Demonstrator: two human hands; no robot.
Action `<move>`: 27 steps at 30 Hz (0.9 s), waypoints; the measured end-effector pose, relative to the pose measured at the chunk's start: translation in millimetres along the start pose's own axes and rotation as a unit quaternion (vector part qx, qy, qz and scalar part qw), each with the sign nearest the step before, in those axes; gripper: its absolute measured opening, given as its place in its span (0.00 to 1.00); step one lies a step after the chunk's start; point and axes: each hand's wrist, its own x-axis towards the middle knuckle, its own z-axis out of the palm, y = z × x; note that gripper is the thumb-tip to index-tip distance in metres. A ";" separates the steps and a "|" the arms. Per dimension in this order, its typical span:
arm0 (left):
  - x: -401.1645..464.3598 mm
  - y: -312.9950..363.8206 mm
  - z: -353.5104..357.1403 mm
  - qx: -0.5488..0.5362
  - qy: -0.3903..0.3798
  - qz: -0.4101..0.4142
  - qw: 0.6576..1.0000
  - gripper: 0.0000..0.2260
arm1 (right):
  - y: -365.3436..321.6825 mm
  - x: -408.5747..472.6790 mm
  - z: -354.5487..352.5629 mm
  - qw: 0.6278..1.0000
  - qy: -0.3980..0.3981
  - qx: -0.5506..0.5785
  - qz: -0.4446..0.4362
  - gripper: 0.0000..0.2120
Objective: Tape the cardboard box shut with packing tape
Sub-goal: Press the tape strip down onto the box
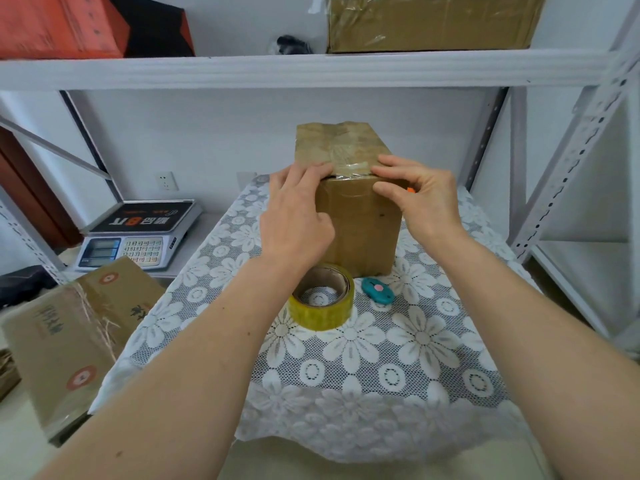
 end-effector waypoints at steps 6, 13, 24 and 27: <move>-10.6 -1.2 -8.9 -0.063 -0.007 -0.029 0.998 0.30 | 13.9 -21.3 -14.1 0.987 0.120 -0.009 0.105 0.16; -65.5 -10.5 2.6 -0.044 0.022 -0.114 0.992 0.17 | 46.1 -55.9 -6.3 0.977 -0.011 -0.101 0.190 0.13; -99.5 -21.5 2.4 -0.014 -0.114 -0.094 0.989 0.13 | 68.5 -76.0 18.6 0.921 -0.136 -0.315 0.185 0.13; -103.5 -17.8 1.7 -0.011 -0.115 -0.072 0.991 0.11 | 65.0 -75.7 20.9 0.913 -0.155 -0.339 0.165 0.17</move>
